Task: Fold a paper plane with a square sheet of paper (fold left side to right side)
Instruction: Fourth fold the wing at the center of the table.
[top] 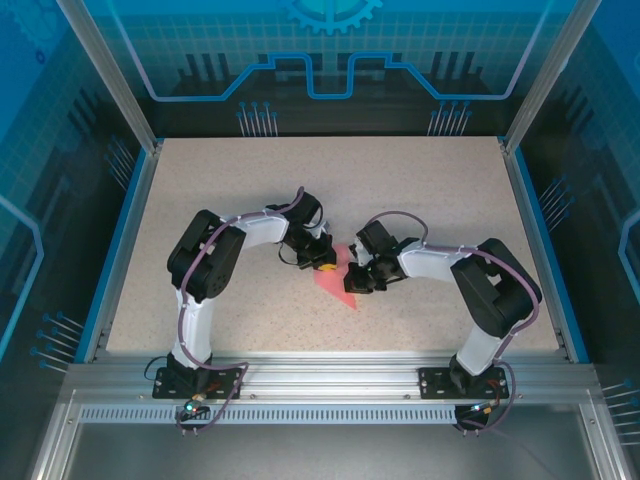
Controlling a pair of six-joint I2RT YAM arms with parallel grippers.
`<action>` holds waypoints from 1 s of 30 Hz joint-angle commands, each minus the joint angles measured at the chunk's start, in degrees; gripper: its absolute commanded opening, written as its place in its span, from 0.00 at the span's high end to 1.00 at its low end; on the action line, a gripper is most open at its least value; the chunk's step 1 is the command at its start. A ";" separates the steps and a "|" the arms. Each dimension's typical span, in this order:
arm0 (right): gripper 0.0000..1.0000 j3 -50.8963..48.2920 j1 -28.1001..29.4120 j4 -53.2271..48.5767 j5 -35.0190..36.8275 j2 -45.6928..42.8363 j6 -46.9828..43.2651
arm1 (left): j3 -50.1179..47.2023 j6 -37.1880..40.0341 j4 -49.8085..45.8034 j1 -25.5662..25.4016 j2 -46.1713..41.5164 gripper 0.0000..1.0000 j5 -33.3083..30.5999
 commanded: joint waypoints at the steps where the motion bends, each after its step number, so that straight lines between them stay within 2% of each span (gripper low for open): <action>1: 1.00 -1.48 -0.67 -5.02 2.47 2.57 -0.82 | -3.25 1.43 0.11 -0.19 -3.73 0.90 -3.24; 4: 1.00 -1.93 -0.68 -6.15 3.07 2.95 -1.21 | -6.87 1.73 4.87 -0.42 -7.84 0.87 -1.74; 9: 1.00 -1.86 -0.49 -7.03 3.54 3.56 -1.88 | -9.20 3.06 7.12 -1.83 -10.69 0.90 1.37; 17: 1.00 -0.87 0.03 -7.52 3.65 4.28 -2.10 | -8.78 2.85 7.51 -4.87 -7.49 0.96 3.72; 30: 1.00 -0.57 0.54 -7.86 3.35 5.02 -2.25 | -7.35 3.10 7.35 -4.87 -3.39 0.97 2.94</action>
